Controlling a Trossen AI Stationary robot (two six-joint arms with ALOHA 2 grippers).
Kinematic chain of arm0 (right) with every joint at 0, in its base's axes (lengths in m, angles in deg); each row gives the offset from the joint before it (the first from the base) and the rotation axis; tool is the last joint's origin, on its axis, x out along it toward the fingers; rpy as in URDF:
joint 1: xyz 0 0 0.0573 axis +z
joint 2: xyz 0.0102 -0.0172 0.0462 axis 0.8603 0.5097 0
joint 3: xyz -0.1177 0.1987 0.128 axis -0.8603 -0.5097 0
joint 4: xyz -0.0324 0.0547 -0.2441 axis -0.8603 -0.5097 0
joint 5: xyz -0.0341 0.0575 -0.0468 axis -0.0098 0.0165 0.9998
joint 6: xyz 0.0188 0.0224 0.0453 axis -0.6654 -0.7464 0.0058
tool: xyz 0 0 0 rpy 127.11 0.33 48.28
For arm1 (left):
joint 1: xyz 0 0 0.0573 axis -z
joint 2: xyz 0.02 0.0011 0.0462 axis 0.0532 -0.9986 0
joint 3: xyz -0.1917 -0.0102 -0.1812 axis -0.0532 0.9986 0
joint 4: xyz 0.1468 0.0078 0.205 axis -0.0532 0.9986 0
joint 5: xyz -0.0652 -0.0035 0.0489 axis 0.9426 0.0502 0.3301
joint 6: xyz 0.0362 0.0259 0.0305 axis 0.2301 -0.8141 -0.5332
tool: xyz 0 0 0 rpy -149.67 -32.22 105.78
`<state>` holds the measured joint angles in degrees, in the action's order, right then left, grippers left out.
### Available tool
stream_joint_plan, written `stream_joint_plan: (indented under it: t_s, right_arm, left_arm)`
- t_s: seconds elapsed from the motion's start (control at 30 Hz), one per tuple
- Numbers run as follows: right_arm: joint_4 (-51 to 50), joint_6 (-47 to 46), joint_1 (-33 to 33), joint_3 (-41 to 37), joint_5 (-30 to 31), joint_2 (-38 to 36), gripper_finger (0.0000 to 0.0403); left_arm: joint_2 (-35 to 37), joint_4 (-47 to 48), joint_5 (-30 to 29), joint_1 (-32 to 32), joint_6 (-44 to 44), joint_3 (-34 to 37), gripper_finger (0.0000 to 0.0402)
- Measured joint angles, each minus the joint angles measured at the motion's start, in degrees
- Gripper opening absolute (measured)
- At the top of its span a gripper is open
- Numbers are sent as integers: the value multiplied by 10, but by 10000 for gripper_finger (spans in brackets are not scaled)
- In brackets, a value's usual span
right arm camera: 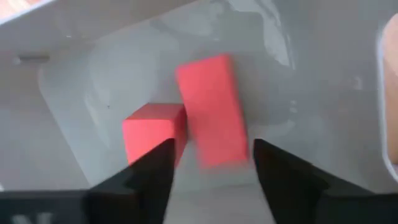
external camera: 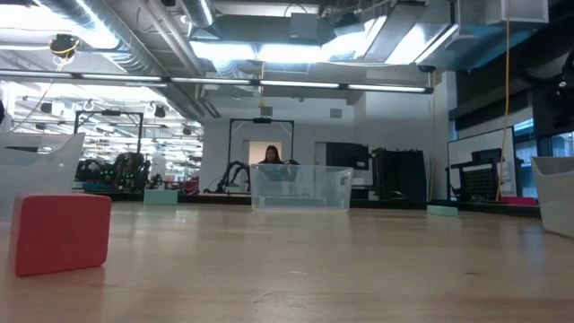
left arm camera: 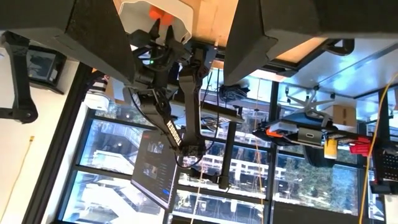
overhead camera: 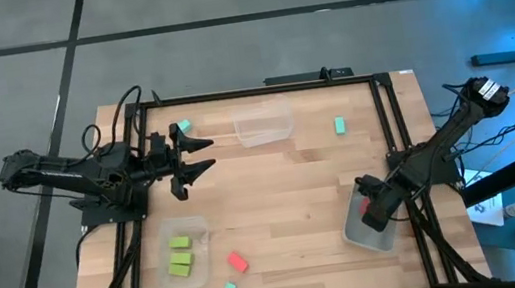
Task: Sort & place blocks by color
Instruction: Put the orange block into the gray bin
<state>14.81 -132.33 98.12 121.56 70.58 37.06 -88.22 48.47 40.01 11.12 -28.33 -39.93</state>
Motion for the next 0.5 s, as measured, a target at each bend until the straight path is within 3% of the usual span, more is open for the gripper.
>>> stream_joint_plan:
  t_s: [0.17, 0.37, 0.5]
  right_arm:
    - [-39, 1, 0, 27, -9, -3, 273]
    - [-118, 51, 0, 112, -1, -21, 276]
    - [-106, 75, 0, 181, 65, -47, 275]
  left_arm:
    - [0, 0, 0, 0, 0, 0, 238]
    - [0, 0, 1, 0, 0, 0, 238]
    - [0, 0, 7, 0, 1, 0, 238]
